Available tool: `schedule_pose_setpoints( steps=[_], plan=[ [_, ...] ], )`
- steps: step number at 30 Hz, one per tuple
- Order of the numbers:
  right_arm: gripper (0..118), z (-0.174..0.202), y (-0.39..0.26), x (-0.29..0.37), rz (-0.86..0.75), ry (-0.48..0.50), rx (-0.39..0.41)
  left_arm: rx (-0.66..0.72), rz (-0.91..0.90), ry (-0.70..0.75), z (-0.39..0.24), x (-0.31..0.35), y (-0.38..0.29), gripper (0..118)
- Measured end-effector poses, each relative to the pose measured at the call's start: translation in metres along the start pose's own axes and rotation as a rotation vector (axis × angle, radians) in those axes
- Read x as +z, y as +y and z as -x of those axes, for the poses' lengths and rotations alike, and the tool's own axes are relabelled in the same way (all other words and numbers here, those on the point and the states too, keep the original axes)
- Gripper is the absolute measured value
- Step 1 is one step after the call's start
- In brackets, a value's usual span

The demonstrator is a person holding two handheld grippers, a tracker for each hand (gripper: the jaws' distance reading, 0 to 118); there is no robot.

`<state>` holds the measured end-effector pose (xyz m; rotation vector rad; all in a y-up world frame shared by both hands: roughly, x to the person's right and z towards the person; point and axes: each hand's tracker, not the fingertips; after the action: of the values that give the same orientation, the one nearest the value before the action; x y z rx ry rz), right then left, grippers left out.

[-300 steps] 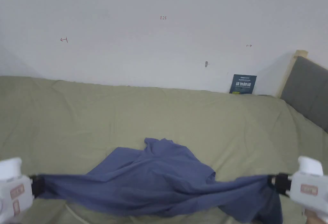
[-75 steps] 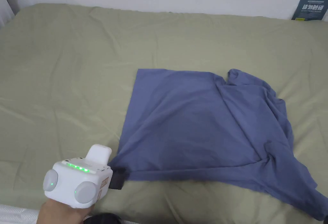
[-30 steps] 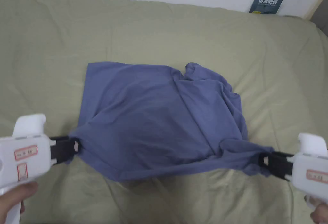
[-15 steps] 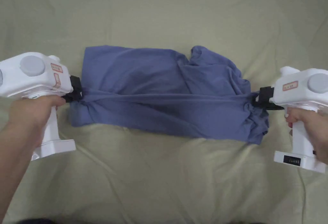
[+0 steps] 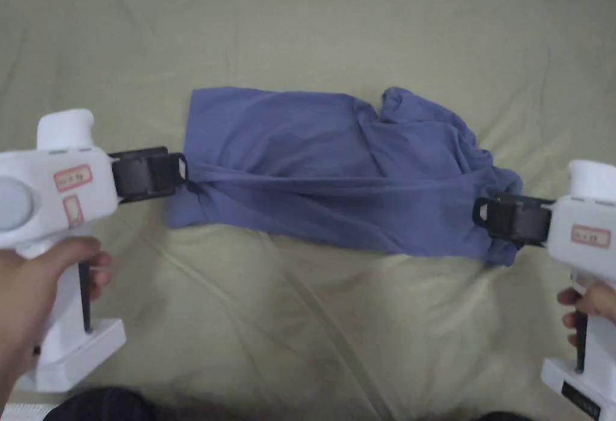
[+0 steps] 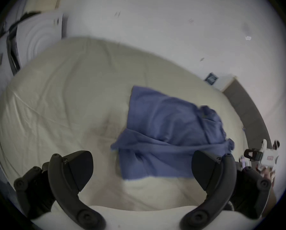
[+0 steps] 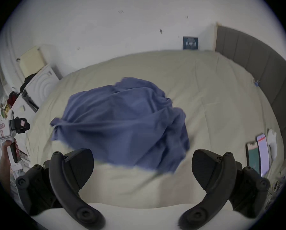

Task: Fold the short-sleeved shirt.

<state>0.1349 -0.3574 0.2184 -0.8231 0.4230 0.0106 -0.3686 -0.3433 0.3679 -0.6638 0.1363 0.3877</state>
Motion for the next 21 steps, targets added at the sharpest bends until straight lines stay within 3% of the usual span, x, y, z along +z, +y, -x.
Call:
schedule_pose_setpoints(
  steps=[4, 6, 7, 8, 9, 12, 17, 19, 21],
  plan=[
    [113, 0.036, -0.082, 0.057, -0.086, 0.024, -0.039, -0.141, -0.076, 0.144, -0.008, 0.061, -0.076, 118],
    [74, 0.042, -0.107, 0.066, -0.1, 0.014, -0.033, -0.178, -0.007, 0.124, -0.009, 0.071, -0.098, 109],
    [45, 0.047, -0.118, 0.072, -0.117, -0.011, -0.013, -0.185, 0.051, 0.096, -0.01, 0.073, -0.107, 78],
    [6, 0.052, -0.128, 0.079, -0.147, -0.059, 0.012, -0.191, 0.083, 0.134, -0.005, 0.066, -0.113, 0],
    [1, 0.058, -0.132, 0.086, -0.171, -0.075, 0.015, -0.21, 0.027, 0.175, -0.006, 0.063, -0.118, 0],
    [1, 0.057, -0.14, 0.094, -0.139, -0.008, -0.034, -0.152, 0.112, 0.129, -0.006, 0.052, -0.121, 0],
    [1, 0.06, -0.14, 0.104, -0.124, -0.026, 0.007, -0.189, 0.115, 0.155, -0.01, 0.011, -0.09, 0],
    [1, 0.056, -0.139, 0.108, -0.126, -0.031, 0.017, -0.192, 0.123, 0.153, -0.007, -0.017, -0.071, 20],
    [1, 0.054, -0.136, 0.112, -0.123, -0.043, 0.016, -0.175, 0.189, 0.155, 0.002, -0.053, -0.056, 78]
  ],
)
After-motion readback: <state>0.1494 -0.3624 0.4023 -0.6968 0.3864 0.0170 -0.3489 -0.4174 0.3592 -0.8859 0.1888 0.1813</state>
